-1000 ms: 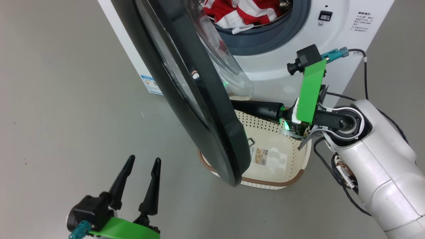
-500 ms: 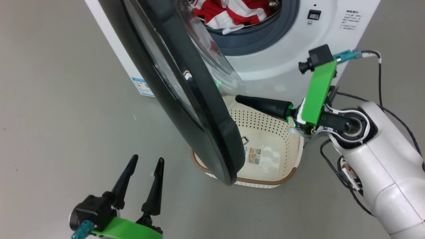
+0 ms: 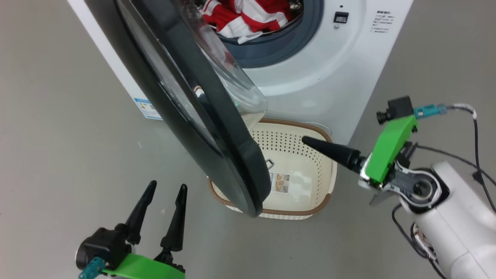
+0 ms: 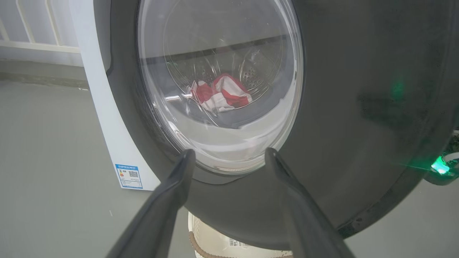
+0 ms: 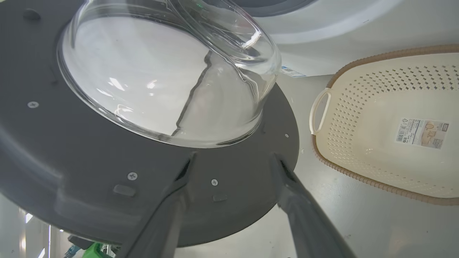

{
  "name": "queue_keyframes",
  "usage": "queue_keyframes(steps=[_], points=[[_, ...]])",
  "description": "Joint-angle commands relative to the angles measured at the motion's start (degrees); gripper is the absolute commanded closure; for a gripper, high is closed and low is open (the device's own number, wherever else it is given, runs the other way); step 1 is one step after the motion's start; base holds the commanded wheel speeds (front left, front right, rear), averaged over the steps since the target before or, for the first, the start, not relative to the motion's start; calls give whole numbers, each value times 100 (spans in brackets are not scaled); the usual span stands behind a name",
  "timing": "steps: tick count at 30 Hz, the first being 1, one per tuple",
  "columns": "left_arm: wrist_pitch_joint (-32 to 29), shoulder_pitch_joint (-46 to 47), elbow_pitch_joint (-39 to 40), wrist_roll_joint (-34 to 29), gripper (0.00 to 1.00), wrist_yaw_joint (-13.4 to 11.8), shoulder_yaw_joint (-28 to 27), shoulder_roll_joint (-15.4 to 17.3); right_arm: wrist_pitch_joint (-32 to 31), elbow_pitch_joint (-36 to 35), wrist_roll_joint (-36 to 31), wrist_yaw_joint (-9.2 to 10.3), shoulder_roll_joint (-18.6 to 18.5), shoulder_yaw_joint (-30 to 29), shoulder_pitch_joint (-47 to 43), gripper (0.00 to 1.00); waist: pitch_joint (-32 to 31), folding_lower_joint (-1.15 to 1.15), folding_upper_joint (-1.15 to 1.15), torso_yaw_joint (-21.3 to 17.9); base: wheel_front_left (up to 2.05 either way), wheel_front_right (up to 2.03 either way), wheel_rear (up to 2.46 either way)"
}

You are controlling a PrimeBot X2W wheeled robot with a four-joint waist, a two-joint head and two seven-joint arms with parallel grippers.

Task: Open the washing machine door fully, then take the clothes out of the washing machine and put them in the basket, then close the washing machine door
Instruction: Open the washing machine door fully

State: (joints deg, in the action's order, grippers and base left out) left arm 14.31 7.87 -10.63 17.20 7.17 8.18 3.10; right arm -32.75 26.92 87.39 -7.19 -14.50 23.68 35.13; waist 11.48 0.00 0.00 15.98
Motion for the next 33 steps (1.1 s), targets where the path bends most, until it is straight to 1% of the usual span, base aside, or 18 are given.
queue_keyframes(steps=[1, 10, 17, 21, 28, 33], points=[[69, 43, 122, -5, 0, 32, -217, 124, 90, -193, -79, -30, 3, 24, -147, 0, -40, 0, 0, -79, 0, 0, 0], [69, -104, 130, -18, 0, 32, -323, 186, 685, -410, -271, -30, -255, 42, -879, 0, -195, 0, 0, -396, 0, 0, 0], [69, -196, 127, -35, 0, 32, -401, 213, 1555, -501, -887, -30, -480, 324, -1244, 0, -258, 0, 0, -630, 0, 0, 0], [69, -237, 114, -37, 0, 32, -428, 224, 2108, -503, -1116, -30, -598, 466, -1432, 0, -299, 0, 0, -728, 0, 0, 0], [69, -294, 93, -41, 0, 32, -491, 234, 2989, -500, -1272, -30, -772, 688, -1769, 0, -357, 0, 0, -849, 0, 0, 0], [69, -328, 88, -42, 0, 32, -525, 234, 3302, -451, -1297, -30, -873, 865, -1921, 0, -384, 0, 0, -914, 0, 0, 0]])
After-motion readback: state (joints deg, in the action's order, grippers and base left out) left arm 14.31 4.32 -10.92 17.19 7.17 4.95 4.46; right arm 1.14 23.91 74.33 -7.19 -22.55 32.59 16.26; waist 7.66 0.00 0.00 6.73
